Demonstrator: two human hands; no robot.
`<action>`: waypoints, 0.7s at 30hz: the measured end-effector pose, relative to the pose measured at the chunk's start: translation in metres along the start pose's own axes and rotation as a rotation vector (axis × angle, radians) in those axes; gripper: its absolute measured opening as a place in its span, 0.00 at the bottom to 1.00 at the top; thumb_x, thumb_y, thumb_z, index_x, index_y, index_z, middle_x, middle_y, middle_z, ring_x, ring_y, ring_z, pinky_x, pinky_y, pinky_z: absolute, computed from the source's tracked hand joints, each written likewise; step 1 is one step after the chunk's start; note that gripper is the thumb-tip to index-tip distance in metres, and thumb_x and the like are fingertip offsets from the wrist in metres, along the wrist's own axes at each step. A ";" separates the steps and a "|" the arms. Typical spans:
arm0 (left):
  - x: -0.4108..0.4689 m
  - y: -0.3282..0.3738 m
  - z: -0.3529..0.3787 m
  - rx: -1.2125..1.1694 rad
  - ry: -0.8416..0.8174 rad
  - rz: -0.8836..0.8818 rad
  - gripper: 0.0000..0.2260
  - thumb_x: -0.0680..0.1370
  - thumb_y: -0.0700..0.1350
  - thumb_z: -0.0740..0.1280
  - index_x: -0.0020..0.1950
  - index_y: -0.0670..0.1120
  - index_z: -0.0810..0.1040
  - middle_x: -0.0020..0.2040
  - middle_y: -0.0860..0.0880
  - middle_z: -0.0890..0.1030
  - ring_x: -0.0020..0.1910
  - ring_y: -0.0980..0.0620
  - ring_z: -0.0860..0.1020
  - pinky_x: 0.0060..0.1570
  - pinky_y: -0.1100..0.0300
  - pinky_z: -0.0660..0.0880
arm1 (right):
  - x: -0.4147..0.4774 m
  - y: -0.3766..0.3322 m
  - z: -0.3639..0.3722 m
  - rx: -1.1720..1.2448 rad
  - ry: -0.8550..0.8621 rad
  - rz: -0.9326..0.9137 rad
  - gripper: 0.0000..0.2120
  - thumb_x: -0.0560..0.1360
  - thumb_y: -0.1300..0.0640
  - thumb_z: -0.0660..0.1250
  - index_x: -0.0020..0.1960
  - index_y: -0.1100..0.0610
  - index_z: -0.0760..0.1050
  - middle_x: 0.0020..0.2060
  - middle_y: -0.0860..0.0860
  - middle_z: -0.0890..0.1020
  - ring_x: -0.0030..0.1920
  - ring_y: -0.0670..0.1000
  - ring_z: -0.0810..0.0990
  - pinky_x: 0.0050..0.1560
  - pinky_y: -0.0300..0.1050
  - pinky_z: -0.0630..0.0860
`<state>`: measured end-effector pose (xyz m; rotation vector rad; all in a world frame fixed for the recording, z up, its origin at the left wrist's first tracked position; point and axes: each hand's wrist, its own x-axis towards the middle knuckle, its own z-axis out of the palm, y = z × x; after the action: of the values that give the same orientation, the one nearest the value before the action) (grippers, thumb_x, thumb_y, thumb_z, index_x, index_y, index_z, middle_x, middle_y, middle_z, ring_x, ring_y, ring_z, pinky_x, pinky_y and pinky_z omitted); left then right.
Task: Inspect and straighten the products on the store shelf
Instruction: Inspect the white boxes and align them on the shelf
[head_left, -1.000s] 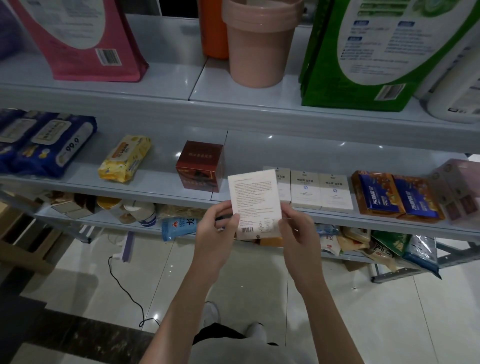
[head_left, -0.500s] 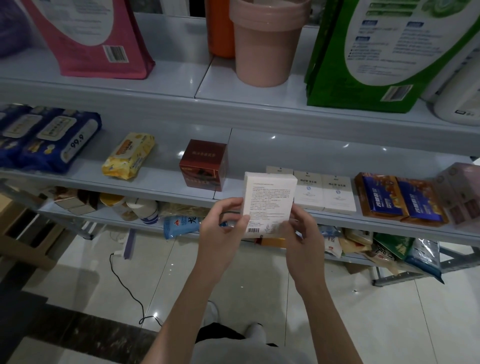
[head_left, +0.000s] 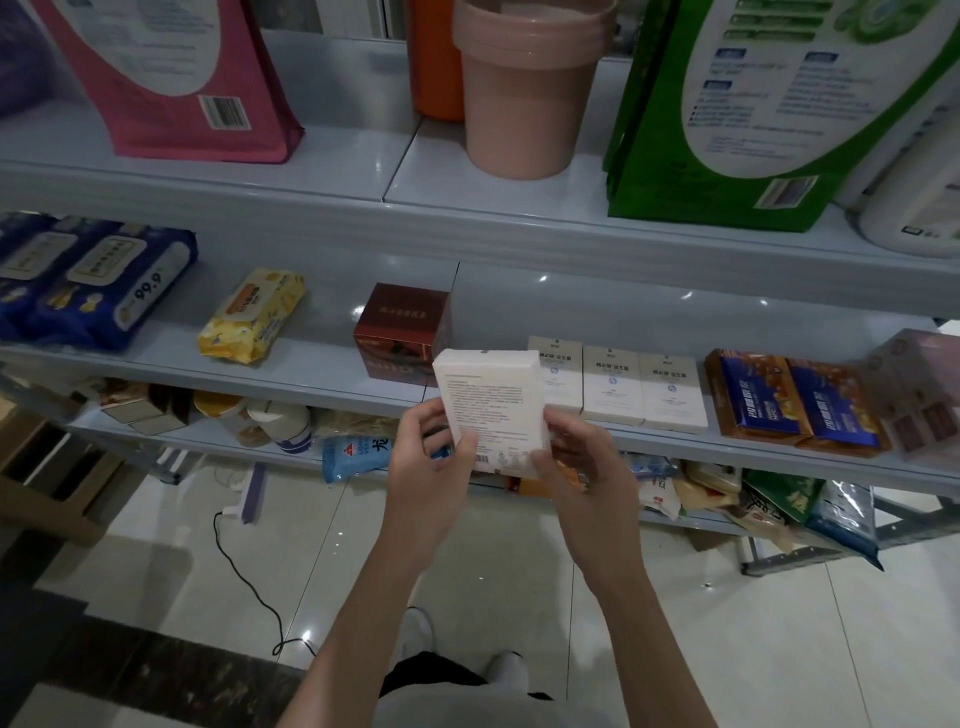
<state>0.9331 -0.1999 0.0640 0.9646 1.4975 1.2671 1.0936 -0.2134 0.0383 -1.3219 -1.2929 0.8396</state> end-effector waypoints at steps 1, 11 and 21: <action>0.000 0.000 0.000 -0.004 0.003 -0.005 0.16 0.79 0.36 0.70 0.63 0.50 0.72 0.59 0.54 0.81 0.57 0.58 0.81 0.45 0.68 0.79 | 0.000 0.000 0.001 -0.006 -0.011 -0.018 0.20 0.77 0.66 0.73 0.66 0.54 0.79 0.62 0.51 0.81 0.62 0.49 0.80 0.60 0.46 0.80; 0.001 0.002 -0.006 -0.040 -0.009 0.000 0.16 0.79 0.33 0.68 0.65 0.47 0.76 0.56 0.51 0.84 0.54 0.56 0.83 0.49 0.66 0.80 | 0.000 -0.006 0.000 0.128 -0.008 0.058 0.23 0.79 0.71 0.68 0.68 0.51 0.75 0.67 0.53 0.78 0.56 0.49 0.85 0.52 0.42 0.83; 0.000 0.013 -0.009 -0.106 -0.098 -0.108 0.15 0.83 0.38 0.63 0.65 0.52 0.82 0.60 0.53 0.84 0.61 0.51 0.82 0.59 0.49 0.80 | 0.003 -0.015 -0.007 0.354 0.133 0.255 0.12 0.83 0.60 0.66 0.63 0.54 0.82 0.61 0.45 0.84 0.62 0.47 0.83 0.54 0.44 0.83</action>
<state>0.9245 -0.2004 0.0772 0.8530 1.3745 1.1932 1.0970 -0.2137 0.0546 -1.2456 -0.8353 1.0830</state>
